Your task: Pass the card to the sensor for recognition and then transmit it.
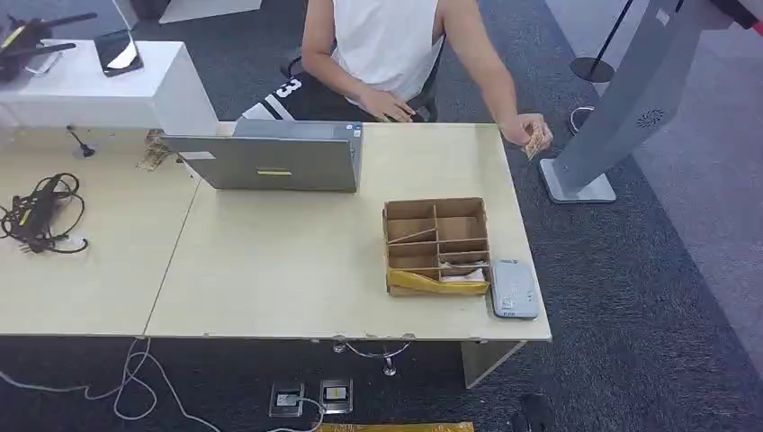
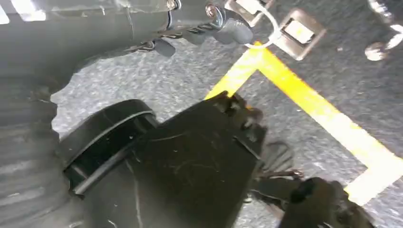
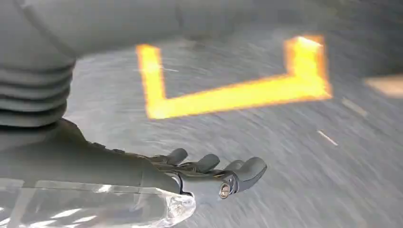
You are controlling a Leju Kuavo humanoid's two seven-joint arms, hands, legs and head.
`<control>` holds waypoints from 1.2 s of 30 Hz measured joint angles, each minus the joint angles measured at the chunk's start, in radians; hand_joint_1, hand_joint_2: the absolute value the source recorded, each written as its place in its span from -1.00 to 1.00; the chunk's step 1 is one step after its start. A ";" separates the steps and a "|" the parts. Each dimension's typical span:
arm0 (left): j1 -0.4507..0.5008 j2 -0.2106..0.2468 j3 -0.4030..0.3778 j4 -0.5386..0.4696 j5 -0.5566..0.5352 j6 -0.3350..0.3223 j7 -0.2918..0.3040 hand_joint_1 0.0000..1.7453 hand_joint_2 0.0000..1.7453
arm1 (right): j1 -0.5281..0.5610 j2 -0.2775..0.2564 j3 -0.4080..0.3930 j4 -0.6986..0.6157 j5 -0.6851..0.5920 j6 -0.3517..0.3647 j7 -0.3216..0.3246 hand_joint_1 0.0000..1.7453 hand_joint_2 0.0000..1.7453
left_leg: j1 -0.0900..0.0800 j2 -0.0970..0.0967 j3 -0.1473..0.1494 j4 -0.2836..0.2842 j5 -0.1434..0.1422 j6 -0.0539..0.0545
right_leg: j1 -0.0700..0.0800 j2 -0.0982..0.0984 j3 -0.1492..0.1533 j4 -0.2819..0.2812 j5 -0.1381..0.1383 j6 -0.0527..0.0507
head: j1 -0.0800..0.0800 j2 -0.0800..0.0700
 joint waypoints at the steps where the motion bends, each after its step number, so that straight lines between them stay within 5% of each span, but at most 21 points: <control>1: 0.000 0.002 -0.005 0.000 0.004 0.000 0.011 -1.00 1.00 | -0.017 -0.020 -0.029 -0.026 -0.007 -0.044 0.000 -1.00 1.00 | 0.000 0.000 0.000 0.000 0.000 0.000 | 0.000 0.000 0.000 0.000 0.000 0.000 | 0.000 0.000; 5: -0.001 0.010 -0.023 0.000 0.010 0.000 0.039 -1.00 1.00 | -0.048 -0.097 -0.142 -0.162 -0.038 -0.163 0.021 -1.00 1.00 | 0.000 -0.001 0.000 0.000 0.001 0.001 | 0.000 -0.002 0.001 0.000 0.000 0.000 | 0.001 0.000; 12: -0.014 0.019 -0.065 0.000 0.011 0.000 0.066 -1.00 1.00 | -0.063 -0.157 -0.402 -0.354 -0.056 -0.183 0.003 -1.00 1.00 | 0.000 -0.002 0.000 0.000 0.001 0.001 | 0.000 -0.003 0.001 0.000 0.000 0.000 | 0.000 0.000; 17: -0.022 0.021 -0.083 0.000 0.010 0.000 0.070 -1.00 1.00 | -0.074 -0.150 -0.627 -0.400 0.139 -0.183 0.003 -1.00 1.00 | 0.000 -0.004 0.000 0.000 0.001 0.001 | 0.000 -0.005 0.001 0.000 0.000 0.000 | 0.001 0.000; 22: -0.026 0.023 -0.097 0.000 0.010 0.000 0.071 -1.00 1.00 | -0.071 -0.113 -0.866 -0.475 0.424 -0.183 0.073 -1.00 1.00 | 0.000 -0.005 -0.001 0.000 0.001 0.001 | 0.000 -0.007 0.001 0.000 0.000 0.000 | 0.000 0.000; 28: -0.029 0.023 -0.112 0.000 0.011 0.000 0.071 -1.00 1.00 | -0.066 -0.058 -1.086 -0.595 0.533 -0.183 0.089 -1.00 1.00 | 0.000 -0.007 -0.002 0.000 0.001 0.001 | 0.000 -0.007 0.001 0.000 0.000 0.000 | 0.000 0.000; 31: -0.030 0.023 -0.115 0.000 0.011 0.000 0.071 -1.00 1.00 | -0.066 -0.038 -1.150 -0.681 0.622 -0.183 0.081 -1.00 1.00 | 0.000 -0.006 -0.002 0.000 0.001 0.001 | 0.000 -0.007 0.001 0.000 0.000 0.000 | 0.000 0.000; 36: -0.032 0.023 -0.123 0.000 0.004 0.000 0.063 -1.00 1.00 | -0.066 -0.038 -1.145 -0.882 0.807 -0.183 0.086 -1.00 1.00 | 0.000 -0.007 -0.002 0.000 0.001 0.001 | 0.000 -0.007 0.001 0.000 0.000 0.000 | 0.000 0.000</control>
